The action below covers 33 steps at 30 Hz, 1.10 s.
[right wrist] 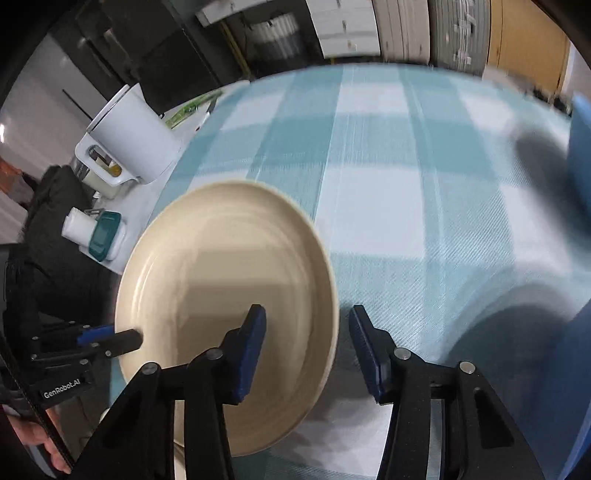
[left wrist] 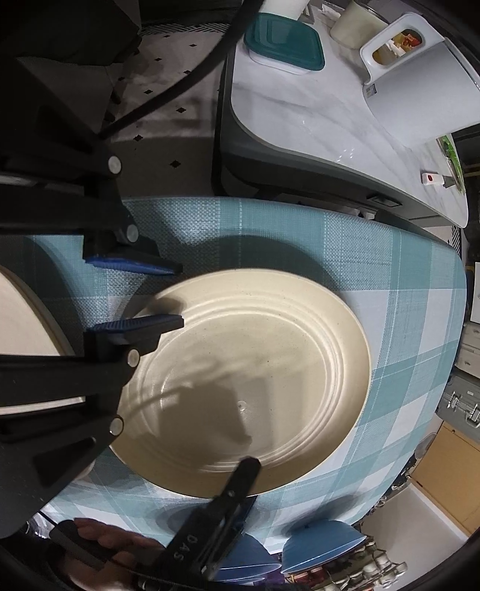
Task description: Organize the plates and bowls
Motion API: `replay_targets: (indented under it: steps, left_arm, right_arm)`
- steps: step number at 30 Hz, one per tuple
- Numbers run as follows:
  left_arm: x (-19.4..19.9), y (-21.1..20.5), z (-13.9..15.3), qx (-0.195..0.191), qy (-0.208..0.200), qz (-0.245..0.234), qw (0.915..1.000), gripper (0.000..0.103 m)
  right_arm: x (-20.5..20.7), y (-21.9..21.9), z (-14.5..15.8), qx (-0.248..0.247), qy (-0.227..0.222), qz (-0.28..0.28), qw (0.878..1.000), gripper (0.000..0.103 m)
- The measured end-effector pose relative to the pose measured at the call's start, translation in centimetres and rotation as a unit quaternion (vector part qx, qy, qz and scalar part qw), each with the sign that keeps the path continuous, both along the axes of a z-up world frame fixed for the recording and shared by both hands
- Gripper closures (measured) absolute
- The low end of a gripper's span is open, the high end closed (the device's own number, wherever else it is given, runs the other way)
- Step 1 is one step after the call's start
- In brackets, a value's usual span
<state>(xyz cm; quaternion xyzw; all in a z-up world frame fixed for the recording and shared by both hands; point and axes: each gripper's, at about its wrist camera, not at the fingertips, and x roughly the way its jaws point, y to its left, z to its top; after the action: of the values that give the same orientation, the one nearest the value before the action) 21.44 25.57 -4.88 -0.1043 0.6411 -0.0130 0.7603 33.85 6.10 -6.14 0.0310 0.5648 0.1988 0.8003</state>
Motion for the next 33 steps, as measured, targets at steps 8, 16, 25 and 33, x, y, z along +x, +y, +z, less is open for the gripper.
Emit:
replay_targets:
  steps: [8, 16, 25, 33]
  left_arm:
    - [-0.1, 0.0, -0.2, 0.004, -0.001, 0.013, 0.9999, 0.082]
    - [-0.6, -0.3, 0.8, 0.001, -0.01, 0.02, 0.9998, 0.081]
    - [-2.3, -0.3, 4.2, 0.007, -0.044, 0.021, 0.9988, 0.081]
    - [-5.6, -0.9, 7.0, -0.001, -0.076, 0.031, 0.9966, 0.081]
  right_arm:
    - [-0.1, -1.7, -0.7, 0.082, 0.023, -0.009, 0.996, 0.087]
    - [-0.7, -1.2, 1.5, 0.075, -0.01, -0.004, 0.997, 0.088]
    - [-2.0, -1.7, 4.4, 0.09, -0.03, 0.004, 0.995, 0.09]
    - [-5.0, -2.7, 7.7, 0.111, -0.051, 0.013, 0.992, 0.09]
